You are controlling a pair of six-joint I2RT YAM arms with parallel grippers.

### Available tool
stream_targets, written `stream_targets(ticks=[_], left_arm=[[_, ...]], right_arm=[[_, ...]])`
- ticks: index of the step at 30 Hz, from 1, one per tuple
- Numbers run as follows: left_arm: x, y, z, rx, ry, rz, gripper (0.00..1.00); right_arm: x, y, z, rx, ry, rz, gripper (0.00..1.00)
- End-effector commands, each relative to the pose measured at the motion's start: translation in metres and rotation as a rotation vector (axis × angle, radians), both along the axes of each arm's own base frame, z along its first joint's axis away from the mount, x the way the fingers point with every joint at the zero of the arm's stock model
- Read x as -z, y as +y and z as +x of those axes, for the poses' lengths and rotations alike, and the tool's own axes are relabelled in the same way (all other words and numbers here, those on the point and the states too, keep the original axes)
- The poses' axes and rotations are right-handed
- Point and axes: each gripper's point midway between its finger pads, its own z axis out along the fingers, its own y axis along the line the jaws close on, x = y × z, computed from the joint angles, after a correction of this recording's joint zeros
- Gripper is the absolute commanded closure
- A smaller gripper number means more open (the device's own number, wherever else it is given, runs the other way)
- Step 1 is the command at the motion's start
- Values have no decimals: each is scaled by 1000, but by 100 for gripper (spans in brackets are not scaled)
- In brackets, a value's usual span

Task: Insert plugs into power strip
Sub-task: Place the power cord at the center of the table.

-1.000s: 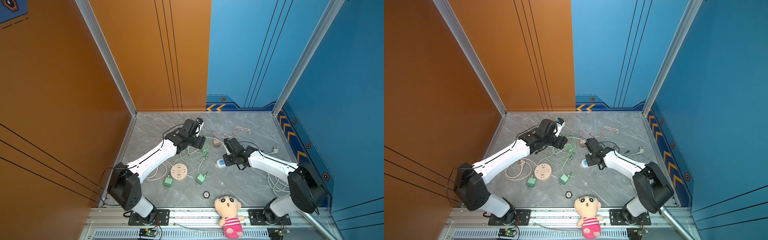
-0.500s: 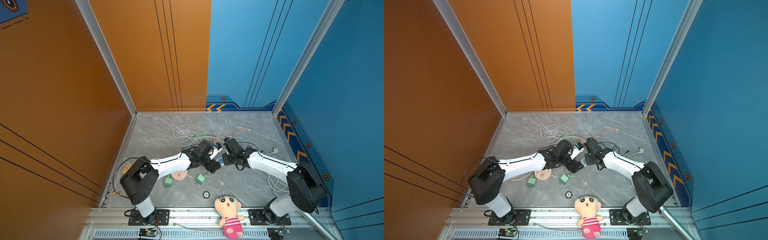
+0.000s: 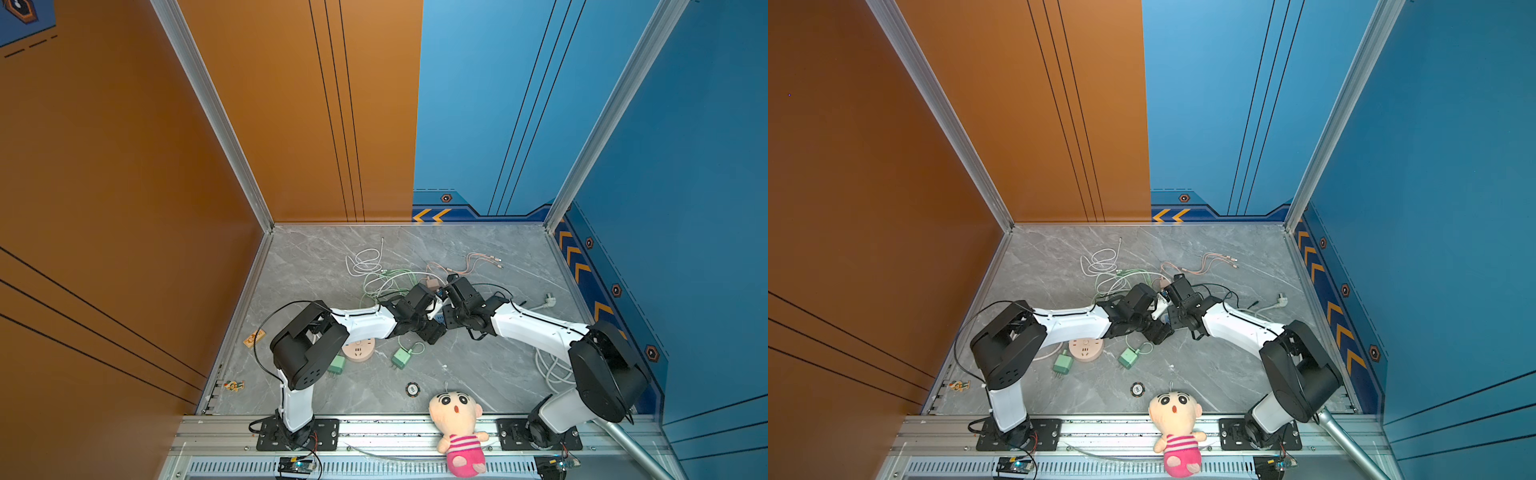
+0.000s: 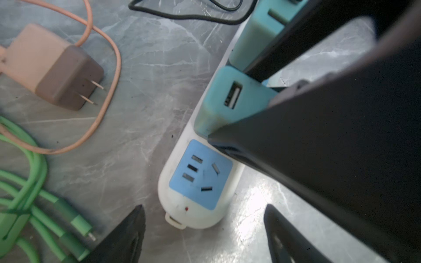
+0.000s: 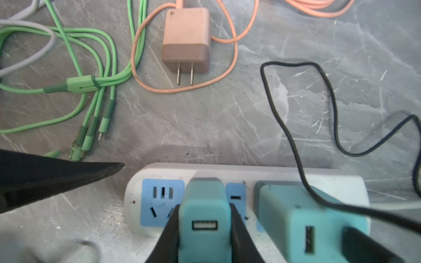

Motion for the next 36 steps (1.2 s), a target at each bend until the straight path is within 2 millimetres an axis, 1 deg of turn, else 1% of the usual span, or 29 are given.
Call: stream_targets(ticks=[1, 4, 6, 8, 13, 16, 21, 28, 36], left_arm=[[-2, -7, 9, 5, -34, -2, 20], [1, -7, 11, 1, -35, 5, 21], [2, -7, 10, 3, -32, 7, 22], [3, -6, 10, 4, -31, 9, 22], [2, -7, 12, -1, -43, 10, 23], [2, -8, 13, 0, -39, 8, 23], [2, -8, 12, 1, -38, 5, 23], [2, -5, 14, -8, -38, 6, 23], [-4, -3, 13, 1, -39, -2, 22]], right_arm=[[31, -7, -16, 1, 105, -64, 88], [29, -6, -16, -5, 102, -72, 83], [28, -6, -16, -5, 101, -75, 77], [27, -5, -16, -9, 104, -74, 75], [24, -2, -16, -21, 97, -73, 63], [21, 0, -16, -29, 95, -82, 60], [18, 0, -15, -29, 87, -82, 58], [8, 8, -18, -53, 78, -58, 55], [-11, 8, -25, -54, 61, -27, 48]])
